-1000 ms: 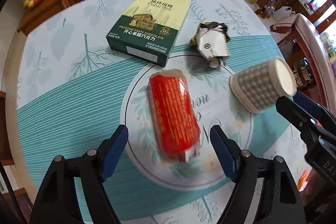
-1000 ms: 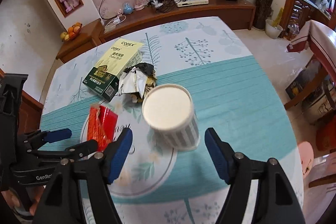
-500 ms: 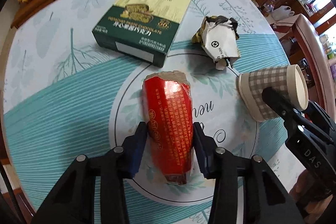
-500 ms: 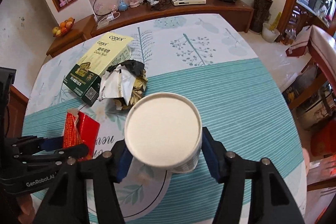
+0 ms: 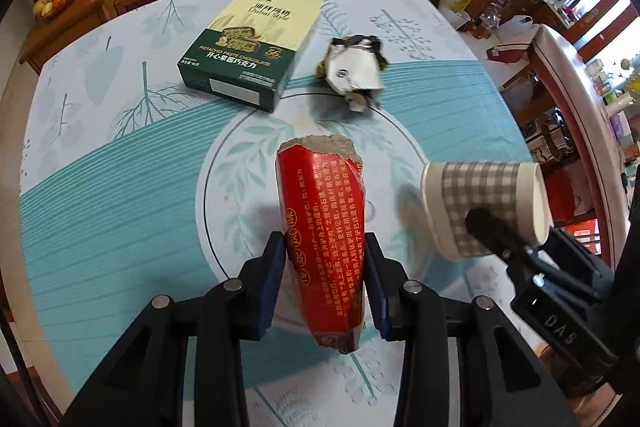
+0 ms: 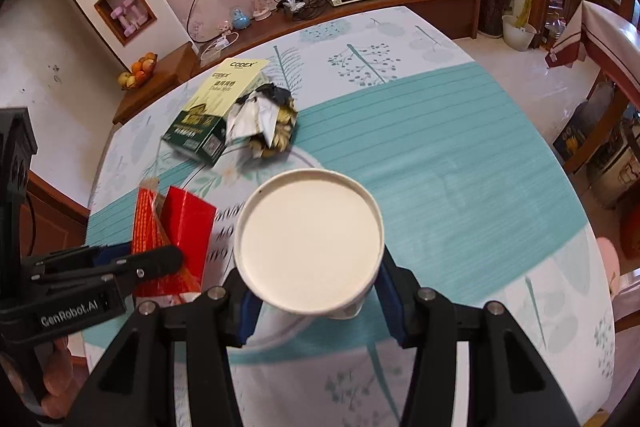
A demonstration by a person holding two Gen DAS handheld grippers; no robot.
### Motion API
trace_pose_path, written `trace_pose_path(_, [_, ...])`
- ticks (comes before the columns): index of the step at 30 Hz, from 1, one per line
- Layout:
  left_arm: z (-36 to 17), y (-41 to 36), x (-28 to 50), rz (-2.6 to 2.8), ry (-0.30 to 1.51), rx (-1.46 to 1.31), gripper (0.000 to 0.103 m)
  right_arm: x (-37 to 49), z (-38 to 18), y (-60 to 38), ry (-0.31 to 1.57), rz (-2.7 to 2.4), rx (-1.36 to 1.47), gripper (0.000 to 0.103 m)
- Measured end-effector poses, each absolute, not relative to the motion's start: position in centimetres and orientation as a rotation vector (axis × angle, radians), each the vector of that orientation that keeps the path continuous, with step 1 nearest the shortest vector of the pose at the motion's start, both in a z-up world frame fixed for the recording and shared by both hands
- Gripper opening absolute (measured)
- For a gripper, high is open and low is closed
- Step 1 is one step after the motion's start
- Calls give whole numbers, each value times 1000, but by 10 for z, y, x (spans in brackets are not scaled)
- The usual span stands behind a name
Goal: Collect trash
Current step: 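Carry the red snack and paper cup over the black trash bin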
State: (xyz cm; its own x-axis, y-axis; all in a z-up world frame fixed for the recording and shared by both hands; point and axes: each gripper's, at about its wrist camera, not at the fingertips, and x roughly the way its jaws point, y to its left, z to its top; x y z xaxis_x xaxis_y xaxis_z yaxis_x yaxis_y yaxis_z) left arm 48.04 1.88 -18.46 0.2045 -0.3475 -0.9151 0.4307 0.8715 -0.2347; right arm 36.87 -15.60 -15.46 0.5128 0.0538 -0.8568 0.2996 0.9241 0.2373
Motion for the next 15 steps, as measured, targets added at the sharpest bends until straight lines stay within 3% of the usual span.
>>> trace_pose_path(15, [-137, 19, 342, -563, 1181, 124, 36, 230, -122, -156, 983, -71, 428, 50])
